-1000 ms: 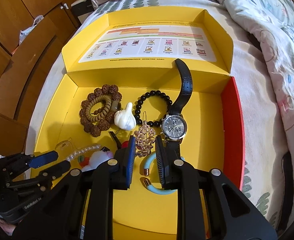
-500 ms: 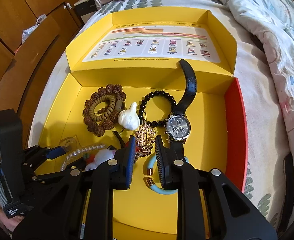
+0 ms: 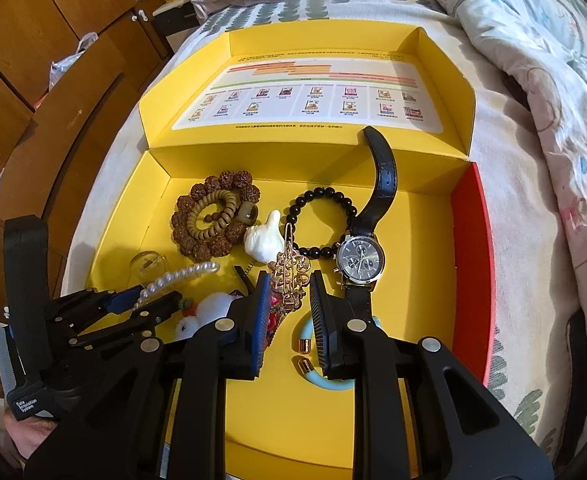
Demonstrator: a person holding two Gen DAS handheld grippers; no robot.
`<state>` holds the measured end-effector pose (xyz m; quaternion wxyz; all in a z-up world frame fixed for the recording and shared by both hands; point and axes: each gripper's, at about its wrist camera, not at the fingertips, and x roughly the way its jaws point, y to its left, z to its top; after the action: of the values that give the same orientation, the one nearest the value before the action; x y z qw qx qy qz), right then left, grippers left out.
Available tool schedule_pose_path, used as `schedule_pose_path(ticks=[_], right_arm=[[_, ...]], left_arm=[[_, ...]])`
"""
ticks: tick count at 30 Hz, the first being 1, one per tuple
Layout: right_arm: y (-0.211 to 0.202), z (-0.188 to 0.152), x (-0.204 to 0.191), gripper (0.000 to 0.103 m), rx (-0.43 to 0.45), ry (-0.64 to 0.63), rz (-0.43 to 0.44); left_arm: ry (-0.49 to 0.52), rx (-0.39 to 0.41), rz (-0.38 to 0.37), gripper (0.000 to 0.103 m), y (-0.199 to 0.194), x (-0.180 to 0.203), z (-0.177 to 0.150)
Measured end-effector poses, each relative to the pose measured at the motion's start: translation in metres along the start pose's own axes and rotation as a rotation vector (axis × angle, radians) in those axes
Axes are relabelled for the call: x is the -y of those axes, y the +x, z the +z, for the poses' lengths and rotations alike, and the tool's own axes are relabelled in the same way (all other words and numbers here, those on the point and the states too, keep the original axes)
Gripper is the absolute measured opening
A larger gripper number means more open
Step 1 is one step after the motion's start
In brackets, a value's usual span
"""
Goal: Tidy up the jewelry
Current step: 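Lift the pearl claw clip with the left tool while the right tool lifts the gold filigree pendant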
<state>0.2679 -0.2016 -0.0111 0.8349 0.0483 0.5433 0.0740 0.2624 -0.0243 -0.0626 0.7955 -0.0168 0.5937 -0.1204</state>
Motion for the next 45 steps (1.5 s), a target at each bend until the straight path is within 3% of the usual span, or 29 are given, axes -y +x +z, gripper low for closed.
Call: schedule_pose_path(ticks=[17, 26, 30, 36, 45], right_arm=[[-0.014, 0.002, 0.006, 0.021, 0.024, 0.022, 0.009], [-0.052, -0.015, -0.001, 0.021, 0.063, 0.032, 0.018], [-0.076, -0.037, -0.001, 0.021, 0.091, 0.057, 0.053], [-0.118, -0.086, 0.002, 0.021, 0.131, 0.059, 0.032], [-0.152, -0.18, 0.019, 0.021, 0.152, 0.073, 0.053]], left_arm=[[-0.049, 0.063, -0.047, 0.026, -0.041, -0.014, -0.001], [-0.046, 0.12, -0.064, 0.026, -0.087, -0.012, -0.019], [-0.03, 0.143, -0.062, 0.026, -0.109, -0.009, -0.037], [0.003, 0.148, -0.05, 0.026, -0.131, -0.001, -0.082], [0.058, 0.112, -0.049, 0.026, -0.127, 0.01, -0.16]])
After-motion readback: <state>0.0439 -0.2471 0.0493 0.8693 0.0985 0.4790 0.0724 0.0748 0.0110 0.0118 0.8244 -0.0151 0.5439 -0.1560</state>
